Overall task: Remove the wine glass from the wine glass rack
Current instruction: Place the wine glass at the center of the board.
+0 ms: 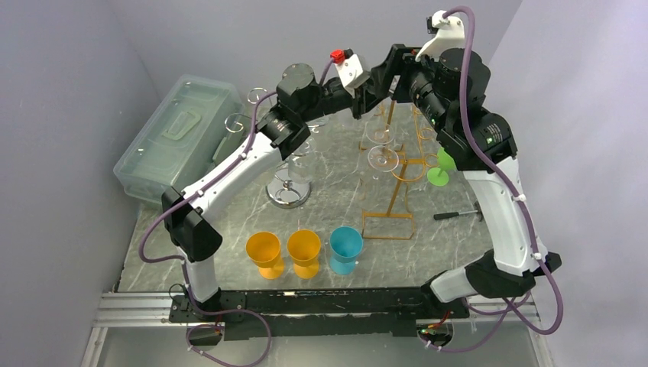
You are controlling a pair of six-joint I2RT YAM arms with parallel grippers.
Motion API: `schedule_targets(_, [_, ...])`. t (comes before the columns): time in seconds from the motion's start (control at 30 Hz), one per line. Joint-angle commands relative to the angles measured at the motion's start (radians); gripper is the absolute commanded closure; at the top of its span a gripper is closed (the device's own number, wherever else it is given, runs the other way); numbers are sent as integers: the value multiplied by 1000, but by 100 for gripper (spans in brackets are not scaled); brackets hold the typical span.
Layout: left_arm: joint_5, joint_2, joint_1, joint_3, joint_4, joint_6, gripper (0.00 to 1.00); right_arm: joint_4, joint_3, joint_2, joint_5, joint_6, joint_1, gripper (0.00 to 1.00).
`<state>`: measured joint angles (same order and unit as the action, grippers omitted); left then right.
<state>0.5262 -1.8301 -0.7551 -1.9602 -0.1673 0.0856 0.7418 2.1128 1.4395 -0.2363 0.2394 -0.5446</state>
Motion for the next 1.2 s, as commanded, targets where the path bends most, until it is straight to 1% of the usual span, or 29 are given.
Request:
schedule_targets(0.0, [-8,0,-9,-53,-11,-12,80,-117,-14,-56,20,26,-5,54])
schedule_targets(0.03, [-8,1,-11,-56,-11,-15,84,-126,-22,-64,22,27,-5,54])
schedule_targets(0.1, [-9,4,-15,-65,-8,-25,96,-144,-42,-78,29,34,-5,52])
schedule_targets(0.13, [-11,6,-16,-71,-7,-32,100,-153,-51,-86,34,38,-5,50])
schedule_targets(0.17, [-9,8,-18,-75,-6,-41,100,-164,-62,-96,39,41,-5,48])
schedule_targets(0.23, [-16,17,-23,-77,-6,-57,100,-191,-94,-118,44,43,-5,37])
schedule_targets(0.33, [-45,42,-28,-63,-17,-79,100,-271,-168,-173,47,51,-4,9])
schedule_targets(0.37, [-57,51,-31,-59,-17,-109,100,-299,-196,-192,49,55,-5,2])
schedule_targets(0.4, [-72,59,-34,-57,-14,-124,100,-323,-219,-212,51,57,-4,1])
schedule_targets(0.57, [-142,93,-41,-50,-1,-197,100,-432,-320,-299,71,74,-5,0])
schedule_targets(0.73, [-302,168,-41,-19,-11,-324,100,-524,-458,-393,80,76,-5,0])
schedule_targets(0.83, [-499,208,-41,-31,47,-418,100,-567,-526,-435,85,73,-5,0])
schedule_targets(0.9, [-630,224,-39,-63,132,-511,100,-590,-574,-460,95,76,-4,0])
schedule_targets(1.0, [-786,262,-32,-81,227,-637,100,-618,-642,-489,128,83,-5,0])
schedule_targets(1.17, [-1008,326,-21,-63,317,-874,100,-717,-772,-530,208,114,-4,0])
